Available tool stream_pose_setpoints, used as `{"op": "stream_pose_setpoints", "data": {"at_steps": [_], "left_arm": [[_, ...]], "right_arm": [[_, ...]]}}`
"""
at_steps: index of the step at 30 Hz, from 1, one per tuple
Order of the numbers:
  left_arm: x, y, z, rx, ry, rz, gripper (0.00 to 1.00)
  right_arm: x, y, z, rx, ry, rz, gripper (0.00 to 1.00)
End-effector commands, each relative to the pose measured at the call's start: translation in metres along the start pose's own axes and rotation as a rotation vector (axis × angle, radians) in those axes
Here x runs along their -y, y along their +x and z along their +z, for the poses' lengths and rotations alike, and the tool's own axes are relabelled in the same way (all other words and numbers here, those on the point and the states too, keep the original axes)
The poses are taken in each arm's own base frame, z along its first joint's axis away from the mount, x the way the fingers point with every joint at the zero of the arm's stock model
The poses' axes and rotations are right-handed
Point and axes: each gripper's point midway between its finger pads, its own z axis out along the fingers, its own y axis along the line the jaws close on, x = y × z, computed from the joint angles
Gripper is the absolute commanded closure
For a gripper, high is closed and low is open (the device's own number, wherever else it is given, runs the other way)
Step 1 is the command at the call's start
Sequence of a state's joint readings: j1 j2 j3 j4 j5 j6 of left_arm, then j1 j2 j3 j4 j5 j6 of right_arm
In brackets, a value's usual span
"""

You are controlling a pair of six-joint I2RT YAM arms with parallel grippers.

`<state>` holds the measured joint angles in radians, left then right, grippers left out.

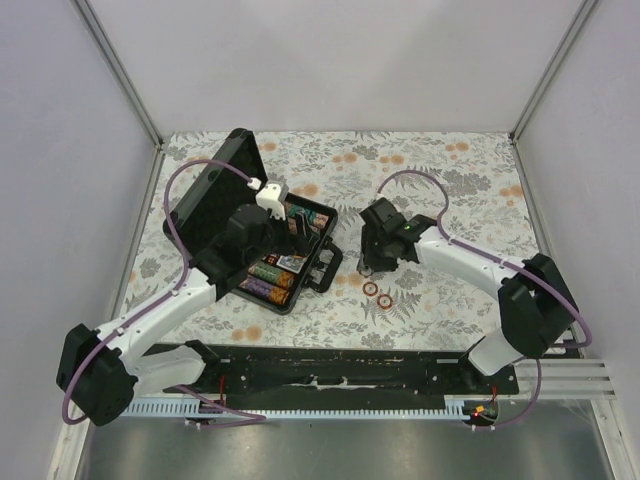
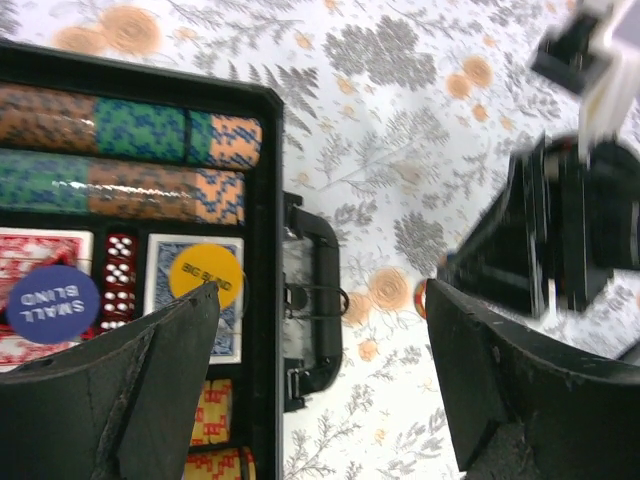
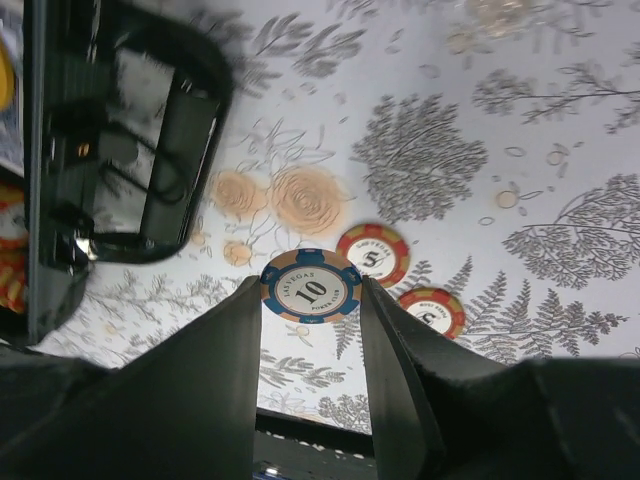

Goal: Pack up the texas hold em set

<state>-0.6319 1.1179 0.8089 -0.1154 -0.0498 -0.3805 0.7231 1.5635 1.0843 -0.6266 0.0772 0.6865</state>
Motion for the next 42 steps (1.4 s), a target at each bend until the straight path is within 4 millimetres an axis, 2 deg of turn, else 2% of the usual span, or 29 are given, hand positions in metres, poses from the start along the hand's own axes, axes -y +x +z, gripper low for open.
{"op": "stream_pose_setpoints", "data": {"at_steps": [1, 10, 15, 22, 30, 36, 42], "left_arm": [[0.033, -0.004, -0.005, 0.038, 0.187, -0.068, 0.11], [0.072, 0.02, -0.002, -0.012, 0.427, -0.118, 0.14], [0.082, 0.031, 0.005, -0.042, 0.465, -0.153, 0.19], [0.082, 0.022, 0.02, -0.003, 0.429, -0.242, 0.42], [0.072, 0.017, 0.042, 0.033, 0.355, -0.29, 0.48], [0.07, 0.018, 0.048, 0.016, 0.327, -0.276, 0.51], [0.074, 0.018, 0.054, 0.002, 0.338, -0.278, 0.6]], "right_arm": [[-0.01, -0.023, -0.011, 0.035, -0.133, 0.216, 0.56], [-0.035, -0.064, -0.026, 0.061, -0.349, 0.527, 0.56], [-0.044, -0.08, -0.037, 0.072, -0.435, 0.633, 0.56], [-0.05, -0.079, -0.044, 0.037, -0.493, 0.692, 0.56], [-0.058, -0.076, -0.047, -0.007, -0.55, 0.732, 0.56], [-0.059, -0.078, -0.048, -0.017, -0.573, 0.745, 0.56], [-0.06, -0.076, -0.046, -0.027, -0.579, 0.753, 0.56]]}}
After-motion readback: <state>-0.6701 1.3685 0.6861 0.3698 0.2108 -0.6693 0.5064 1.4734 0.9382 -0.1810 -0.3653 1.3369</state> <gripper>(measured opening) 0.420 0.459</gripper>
